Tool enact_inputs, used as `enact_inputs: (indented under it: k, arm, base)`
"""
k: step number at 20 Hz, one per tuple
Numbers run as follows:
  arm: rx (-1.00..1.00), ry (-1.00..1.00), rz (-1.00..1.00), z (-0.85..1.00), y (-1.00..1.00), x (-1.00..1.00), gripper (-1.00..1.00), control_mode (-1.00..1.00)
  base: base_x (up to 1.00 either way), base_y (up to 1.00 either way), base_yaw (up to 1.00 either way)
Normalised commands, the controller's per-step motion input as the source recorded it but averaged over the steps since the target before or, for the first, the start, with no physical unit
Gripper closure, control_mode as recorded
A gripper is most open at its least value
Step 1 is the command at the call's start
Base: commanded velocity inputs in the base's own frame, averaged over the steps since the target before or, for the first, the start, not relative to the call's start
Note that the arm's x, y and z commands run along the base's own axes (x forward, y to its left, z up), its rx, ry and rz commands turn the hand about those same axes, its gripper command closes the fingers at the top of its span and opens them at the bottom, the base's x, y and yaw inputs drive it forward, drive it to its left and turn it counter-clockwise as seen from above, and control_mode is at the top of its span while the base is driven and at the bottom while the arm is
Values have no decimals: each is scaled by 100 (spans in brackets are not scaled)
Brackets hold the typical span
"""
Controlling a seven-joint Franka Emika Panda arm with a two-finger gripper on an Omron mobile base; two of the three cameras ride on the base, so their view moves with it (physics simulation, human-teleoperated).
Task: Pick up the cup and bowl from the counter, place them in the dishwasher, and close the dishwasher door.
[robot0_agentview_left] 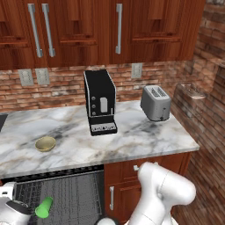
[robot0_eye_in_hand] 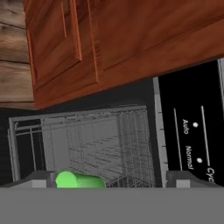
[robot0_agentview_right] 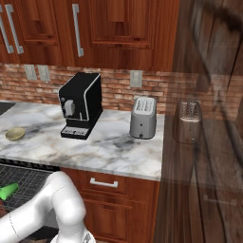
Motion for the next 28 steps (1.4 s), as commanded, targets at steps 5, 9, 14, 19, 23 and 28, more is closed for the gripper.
enact_inputs:
  k: [5,9,14,19,23,28]
  arm:
    - [-2,-3,0,23,-15,-35,-100,-100]
    - [-1,-3,0,22,-53,-20,-100,-100]
    - [0,-3,0,39,-51,-5,-100,-100]
    - [-1,-1,0,41,-45,2,-100,-100]
    - [0,0,0,31,-36,14,-100,-100]
    - [0,0,0,27,-19,9,-100,-100]
  base:
    - [0,0,0]
    - [0,0,0]
    - [0,0,0]
    - [0,0,0]
    - [0,0,0]
    - [0,0,0]
